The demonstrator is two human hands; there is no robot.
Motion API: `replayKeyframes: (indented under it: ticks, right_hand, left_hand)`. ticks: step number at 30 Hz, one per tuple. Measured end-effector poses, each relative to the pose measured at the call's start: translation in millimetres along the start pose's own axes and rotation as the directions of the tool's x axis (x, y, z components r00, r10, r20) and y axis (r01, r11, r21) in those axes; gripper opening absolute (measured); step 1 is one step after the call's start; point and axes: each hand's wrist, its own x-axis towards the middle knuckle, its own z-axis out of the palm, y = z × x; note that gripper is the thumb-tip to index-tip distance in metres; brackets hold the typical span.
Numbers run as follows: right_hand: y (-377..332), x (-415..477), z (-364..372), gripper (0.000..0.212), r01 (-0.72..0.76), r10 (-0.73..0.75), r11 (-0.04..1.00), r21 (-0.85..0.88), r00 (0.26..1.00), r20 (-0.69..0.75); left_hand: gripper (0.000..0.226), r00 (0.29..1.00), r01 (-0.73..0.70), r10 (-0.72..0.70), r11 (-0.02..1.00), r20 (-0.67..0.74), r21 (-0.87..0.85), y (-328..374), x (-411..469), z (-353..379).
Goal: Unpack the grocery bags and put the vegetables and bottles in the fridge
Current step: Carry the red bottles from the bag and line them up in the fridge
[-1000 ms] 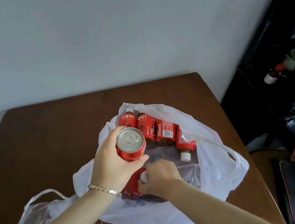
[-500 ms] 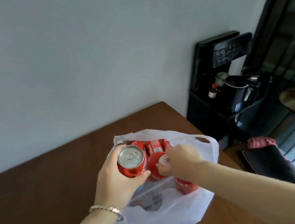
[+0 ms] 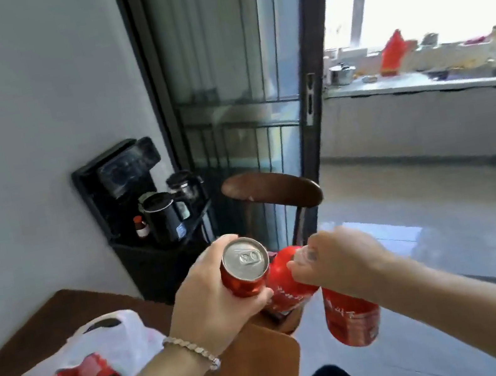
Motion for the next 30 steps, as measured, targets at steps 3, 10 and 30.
replayKeyframes:
  ticks: [3,10,30]
  right_hand:
    - [99,-55,-18,0.044,-0.189,0.184,0.981,-0.043,0.977,-0.106]
    - [313,-232,-69,0.042,-0.568,0.563,0.822,0.049,0.795,-0.223]
    - [697,-584,-197,0.050,-0.968,0.945,-0.018,0.251,-0.099,-0.312]
  left_hand:
    - [0.070,0.980,-0.092,0.107,0.991,0.168,-0.096,65,16,85]
    - [0.071,0.858,-0.201,0.311,0.935,0.408,-0.292,243,5,294]
    - [0.060,0.284,-0.149,0.748,0.652,0.600,-0.743,690,-66,732]
